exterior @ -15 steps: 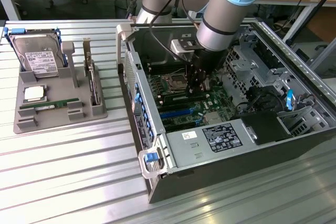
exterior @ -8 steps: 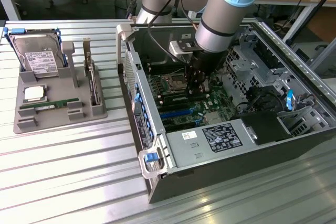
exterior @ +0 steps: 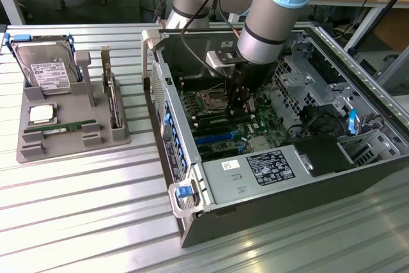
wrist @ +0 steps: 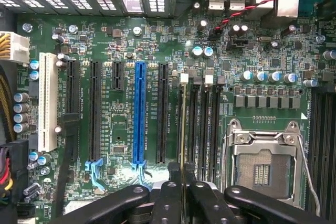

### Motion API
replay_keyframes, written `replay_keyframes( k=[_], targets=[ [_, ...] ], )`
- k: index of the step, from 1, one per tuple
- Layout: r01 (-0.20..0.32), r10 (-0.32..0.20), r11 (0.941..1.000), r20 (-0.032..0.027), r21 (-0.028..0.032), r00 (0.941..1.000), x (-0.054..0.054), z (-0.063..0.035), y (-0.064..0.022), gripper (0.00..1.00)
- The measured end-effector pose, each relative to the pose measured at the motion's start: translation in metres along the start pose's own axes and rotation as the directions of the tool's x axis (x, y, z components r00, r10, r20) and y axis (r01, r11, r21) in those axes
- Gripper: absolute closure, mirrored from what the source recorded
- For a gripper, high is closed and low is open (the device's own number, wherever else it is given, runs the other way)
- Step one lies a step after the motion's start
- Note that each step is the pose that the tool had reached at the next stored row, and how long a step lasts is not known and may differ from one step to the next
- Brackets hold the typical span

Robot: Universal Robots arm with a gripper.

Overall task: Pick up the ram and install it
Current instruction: 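Insert the ram into the slot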

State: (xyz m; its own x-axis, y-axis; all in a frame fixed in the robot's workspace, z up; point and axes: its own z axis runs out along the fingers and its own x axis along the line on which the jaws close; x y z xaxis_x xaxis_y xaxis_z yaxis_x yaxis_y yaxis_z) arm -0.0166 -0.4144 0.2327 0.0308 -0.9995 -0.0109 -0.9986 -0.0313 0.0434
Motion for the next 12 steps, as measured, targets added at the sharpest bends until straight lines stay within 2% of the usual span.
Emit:
replay_keyframes(
  k=[7,12],
  targets=[
    [0.000,0.000,1.0000,-0.0001,0.0000,1.0000,-0.0024,0.0002,0.0000,0.87],
    [-0.002,0.002,1.0000,0.0001,0.0000,1.0000,0.0013,0.0003,0.0001,0.87]
  ],
)
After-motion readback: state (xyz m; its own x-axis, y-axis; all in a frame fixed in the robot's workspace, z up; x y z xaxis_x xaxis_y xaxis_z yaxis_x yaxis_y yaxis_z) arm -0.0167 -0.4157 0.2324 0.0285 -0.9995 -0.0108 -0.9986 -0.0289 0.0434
